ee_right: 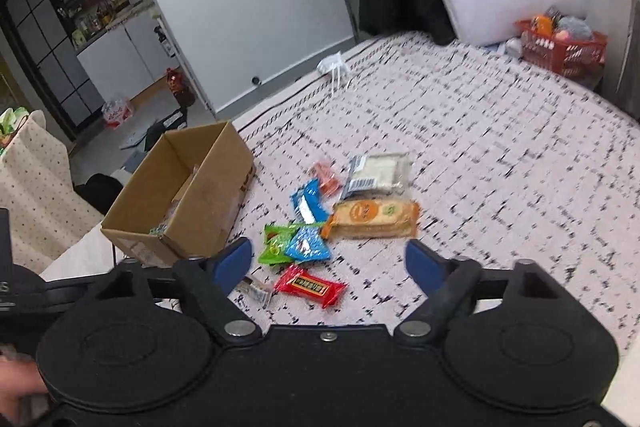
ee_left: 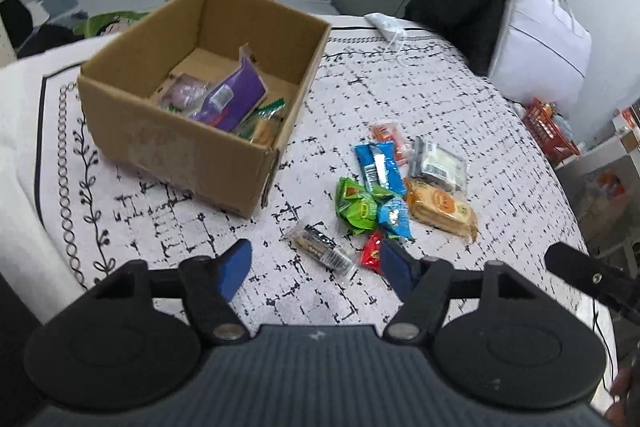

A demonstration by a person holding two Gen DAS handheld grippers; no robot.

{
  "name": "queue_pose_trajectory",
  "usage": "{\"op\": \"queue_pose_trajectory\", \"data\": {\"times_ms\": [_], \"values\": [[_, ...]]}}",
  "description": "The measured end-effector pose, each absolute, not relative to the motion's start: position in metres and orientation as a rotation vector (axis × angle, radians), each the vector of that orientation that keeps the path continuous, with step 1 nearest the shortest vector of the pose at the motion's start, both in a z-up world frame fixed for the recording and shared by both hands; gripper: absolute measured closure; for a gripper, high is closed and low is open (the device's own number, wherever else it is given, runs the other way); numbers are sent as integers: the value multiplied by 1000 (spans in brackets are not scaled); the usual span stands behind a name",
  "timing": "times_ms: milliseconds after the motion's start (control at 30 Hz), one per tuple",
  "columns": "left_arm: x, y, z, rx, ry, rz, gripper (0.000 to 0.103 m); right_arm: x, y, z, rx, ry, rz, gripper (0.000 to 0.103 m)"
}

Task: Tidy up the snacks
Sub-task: 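Move both open tools back from the box toward the remaining snacks, then grasp the clear wrapped bar with the left tool while the right tool grasps the blue packet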

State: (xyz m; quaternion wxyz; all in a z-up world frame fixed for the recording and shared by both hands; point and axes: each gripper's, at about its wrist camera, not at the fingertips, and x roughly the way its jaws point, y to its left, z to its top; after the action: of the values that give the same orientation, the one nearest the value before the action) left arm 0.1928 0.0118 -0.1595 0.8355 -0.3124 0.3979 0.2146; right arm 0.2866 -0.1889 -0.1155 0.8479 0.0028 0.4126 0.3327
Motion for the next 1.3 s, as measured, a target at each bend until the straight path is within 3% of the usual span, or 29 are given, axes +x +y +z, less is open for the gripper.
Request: {"op": "queue_pose_trajectory", "data": {"times_ms": [200, 900, 1000, 1067, 1167, 1300], "values": [[206, 18, -182, -694, 861, 484, 42, 295, -175, -129, 52, 930, 740, 43], [249, 11, -225, -741, 910, 487, 45, 330, -148, -171, 132, 1046, 684, 43], [248, 8, -226, -705, 918, 494, 55, 335, -141, -181, 121, 1060, 675, 43], [244, 10, -227, -697, 923, 508, 76, 337, -136, -185, 114, 1066, 672, 43], [239, 15, -227, -721, 924, 481, 84, 339, -128, -191, 99, 1070, 669, 43], [232, 19, -224, -729, 920, 468, 86, 340, -121, -199, 82, 1071, 651, 43]]}}
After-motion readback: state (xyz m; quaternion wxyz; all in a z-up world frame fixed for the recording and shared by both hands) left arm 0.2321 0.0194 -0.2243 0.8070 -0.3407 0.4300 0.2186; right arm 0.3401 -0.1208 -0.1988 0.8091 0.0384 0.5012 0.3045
